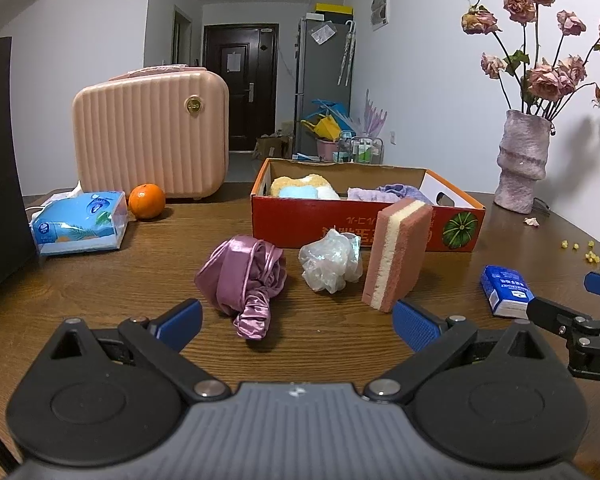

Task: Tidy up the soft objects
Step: 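Move the right tool to the blue handkerchief pack and close on it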

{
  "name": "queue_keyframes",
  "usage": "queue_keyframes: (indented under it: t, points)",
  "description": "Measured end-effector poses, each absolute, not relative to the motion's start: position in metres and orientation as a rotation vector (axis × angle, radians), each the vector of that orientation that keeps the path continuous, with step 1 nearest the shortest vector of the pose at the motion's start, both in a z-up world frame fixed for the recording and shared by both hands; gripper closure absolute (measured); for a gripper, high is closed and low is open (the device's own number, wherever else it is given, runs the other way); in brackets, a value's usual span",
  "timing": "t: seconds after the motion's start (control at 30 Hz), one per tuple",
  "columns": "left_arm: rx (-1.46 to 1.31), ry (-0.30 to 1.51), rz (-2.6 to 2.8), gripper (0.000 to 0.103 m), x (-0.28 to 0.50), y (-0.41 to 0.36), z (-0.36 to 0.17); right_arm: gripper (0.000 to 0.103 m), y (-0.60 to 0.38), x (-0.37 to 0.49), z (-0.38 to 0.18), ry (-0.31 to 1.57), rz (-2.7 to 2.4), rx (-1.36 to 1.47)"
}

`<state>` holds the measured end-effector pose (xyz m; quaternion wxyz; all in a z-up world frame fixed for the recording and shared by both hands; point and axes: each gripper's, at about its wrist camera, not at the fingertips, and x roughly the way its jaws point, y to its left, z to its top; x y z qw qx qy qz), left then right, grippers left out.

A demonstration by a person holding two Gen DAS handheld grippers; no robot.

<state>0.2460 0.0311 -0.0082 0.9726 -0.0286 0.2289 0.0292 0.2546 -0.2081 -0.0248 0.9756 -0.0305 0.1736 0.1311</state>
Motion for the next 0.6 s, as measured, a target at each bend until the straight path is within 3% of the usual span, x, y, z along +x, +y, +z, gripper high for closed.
queue_keyframes:
  t: [0.6]
  points:
    - [-0.080, 0.472, 0.070, 0.000, 0.249, 0.037, -0.009, 0.000, -0.207, 0.310, -0.039, 0.491, 0.170, -0.090]
